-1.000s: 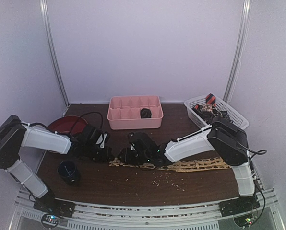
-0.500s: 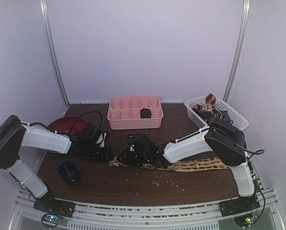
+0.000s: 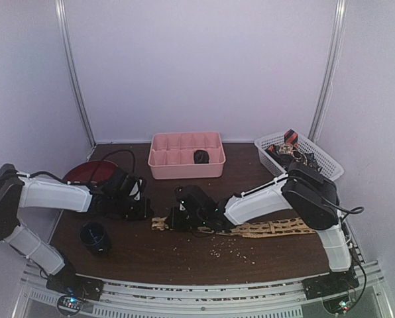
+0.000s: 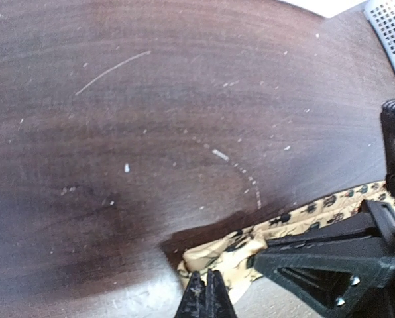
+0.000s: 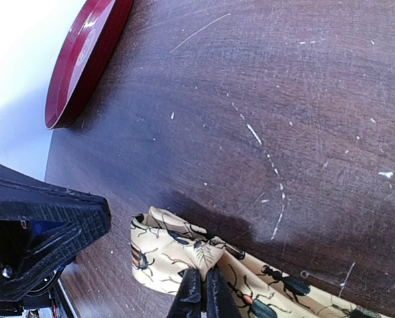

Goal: Roll the ties
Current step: Roll the tie at the center of the board.

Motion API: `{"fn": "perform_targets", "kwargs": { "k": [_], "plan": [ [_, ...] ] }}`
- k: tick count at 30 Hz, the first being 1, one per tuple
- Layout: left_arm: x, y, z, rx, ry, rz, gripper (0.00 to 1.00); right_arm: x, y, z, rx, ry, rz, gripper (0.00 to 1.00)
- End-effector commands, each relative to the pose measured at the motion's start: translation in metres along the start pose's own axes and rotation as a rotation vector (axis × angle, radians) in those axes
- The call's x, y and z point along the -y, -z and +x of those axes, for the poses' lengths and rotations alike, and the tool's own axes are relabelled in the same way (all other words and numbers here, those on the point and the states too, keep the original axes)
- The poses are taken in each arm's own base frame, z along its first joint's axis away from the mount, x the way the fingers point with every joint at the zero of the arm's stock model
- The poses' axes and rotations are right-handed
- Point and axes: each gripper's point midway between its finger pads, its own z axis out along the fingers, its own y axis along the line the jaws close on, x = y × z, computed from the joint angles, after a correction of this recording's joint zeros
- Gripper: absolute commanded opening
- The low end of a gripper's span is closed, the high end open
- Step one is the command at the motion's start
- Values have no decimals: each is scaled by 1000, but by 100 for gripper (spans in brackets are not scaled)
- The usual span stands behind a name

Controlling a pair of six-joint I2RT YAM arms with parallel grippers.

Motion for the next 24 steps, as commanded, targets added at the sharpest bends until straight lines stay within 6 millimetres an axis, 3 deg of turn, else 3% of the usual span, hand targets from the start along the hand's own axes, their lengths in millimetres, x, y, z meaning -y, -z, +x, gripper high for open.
{"fn": "perform_targets", "kwargs": {
  "k": [1,3,5,13,24],
  "plan": [
    [10,0,1,-5,-23,56,0,15,-7,5,-9,14,46,3],
    [25,0,1,-1,-40,146,0,16,-7,5,-7,12,46,3],
    [27,-2,3,-1,-46,166,0,17,-7,5,-5,12,49,4],
    [-5,-25,14,-53,-25,5,0,22,-7,6,-6,14,63,4],
    [-8,-31,16,-70,-18,-12,0,20,-4,2,1,25,63,5]
  ]
}}
